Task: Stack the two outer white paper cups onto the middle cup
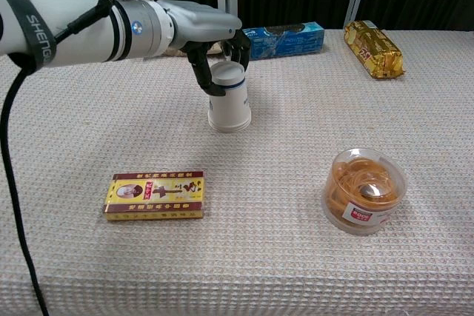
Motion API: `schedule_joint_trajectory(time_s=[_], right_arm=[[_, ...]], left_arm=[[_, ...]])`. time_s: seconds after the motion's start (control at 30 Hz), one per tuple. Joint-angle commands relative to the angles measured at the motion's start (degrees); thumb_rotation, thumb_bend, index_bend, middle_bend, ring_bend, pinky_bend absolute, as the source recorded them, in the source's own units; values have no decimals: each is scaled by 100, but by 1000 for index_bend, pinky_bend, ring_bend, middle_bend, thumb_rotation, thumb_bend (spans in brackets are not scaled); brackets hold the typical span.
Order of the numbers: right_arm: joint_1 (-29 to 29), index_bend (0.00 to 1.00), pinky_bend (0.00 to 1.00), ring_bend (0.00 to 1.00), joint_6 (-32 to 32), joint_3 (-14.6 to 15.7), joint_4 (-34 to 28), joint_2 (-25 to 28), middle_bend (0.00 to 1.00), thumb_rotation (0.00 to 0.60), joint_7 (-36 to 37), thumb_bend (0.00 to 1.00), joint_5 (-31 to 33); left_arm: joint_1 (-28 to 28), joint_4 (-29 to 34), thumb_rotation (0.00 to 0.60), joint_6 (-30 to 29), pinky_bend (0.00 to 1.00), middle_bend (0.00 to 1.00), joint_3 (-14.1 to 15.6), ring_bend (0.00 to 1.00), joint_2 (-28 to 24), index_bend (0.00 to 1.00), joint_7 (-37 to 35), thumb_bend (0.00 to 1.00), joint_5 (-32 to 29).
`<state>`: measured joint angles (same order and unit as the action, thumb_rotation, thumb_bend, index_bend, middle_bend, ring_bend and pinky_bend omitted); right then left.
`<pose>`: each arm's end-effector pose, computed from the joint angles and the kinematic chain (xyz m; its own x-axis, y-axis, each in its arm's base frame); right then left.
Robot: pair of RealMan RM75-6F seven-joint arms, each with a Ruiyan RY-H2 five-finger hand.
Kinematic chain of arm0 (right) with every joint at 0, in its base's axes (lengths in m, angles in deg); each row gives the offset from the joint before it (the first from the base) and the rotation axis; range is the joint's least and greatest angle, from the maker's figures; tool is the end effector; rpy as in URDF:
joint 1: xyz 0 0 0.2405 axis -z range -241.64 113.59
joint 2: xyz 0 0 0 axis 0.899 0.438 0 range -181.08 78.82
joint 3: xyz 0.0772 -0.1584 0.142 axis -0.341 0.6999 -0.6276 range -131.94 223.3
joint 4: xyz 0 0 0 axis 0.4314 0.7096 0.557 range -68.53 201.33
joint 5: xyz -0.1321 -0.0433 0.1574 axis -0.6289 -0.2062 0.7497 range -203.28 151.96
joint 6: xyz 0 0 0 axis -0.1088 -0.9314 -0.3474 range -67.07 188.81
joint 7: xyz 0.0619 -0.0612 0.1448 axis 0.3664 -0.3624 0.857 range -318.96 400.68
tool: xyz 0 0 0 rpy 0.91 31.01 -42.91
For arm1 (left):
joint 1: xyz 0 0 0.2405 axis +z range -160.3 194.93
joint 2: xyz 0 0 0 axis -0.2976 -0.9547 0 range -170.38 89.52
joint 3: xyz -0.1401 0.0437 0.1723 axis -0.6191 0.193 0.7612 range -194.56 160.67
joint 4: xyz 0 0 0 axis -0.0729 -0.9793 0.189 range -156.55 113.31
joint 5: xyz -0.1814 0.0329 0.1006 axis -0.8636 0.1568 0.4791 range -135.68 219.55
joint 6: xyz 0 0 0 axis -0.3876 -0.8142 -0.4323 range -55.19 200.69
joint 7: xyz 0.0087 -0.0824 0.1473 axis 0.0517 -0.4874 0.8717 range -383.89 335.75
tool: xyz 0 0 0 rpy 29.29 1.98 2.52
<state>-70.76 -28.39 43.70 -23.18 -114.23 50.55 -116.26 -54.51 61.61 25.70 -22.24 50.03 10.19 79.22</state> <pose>-0.2722 -0.2096 0.1589 0.2985 0.0551 0.9528 -0.9447 -0.1253 0.3032 -0.0141 0.3742 -0.0654 0.6800 0.2659 0.6832 0.6822 -0.5710 -0.4568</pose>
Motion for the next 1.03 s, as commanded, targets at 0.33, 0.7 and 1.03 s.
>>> schedule_joint_trajectory(time_s=[0.33, 0.7, 1.03], right_arm=[[57, 0, 0, 0, 230, -35, 136, 98, 18, 600, 336, 312, 253], [-3, 0, 0, 0, 543, -57, 354, 133, 58, 600, 776, 321, 351], [148, 0, 0, 0, 333, 89, 382, -106, 65, 600, 659, 321, 101]], left_arm=[[1975, 1447, 600, -1918, 134, 177, -4, 131, -1787, 174, -1893, 126, 1779], [4270, 1091, 600, -3879, 132, 185, 1158, 131, -2446, 204, -2429, 144, 2970], [5900, 841, 600, -5317, 129, 185, 1748, 131, -2310, 207, -2500, 144, 4023]])
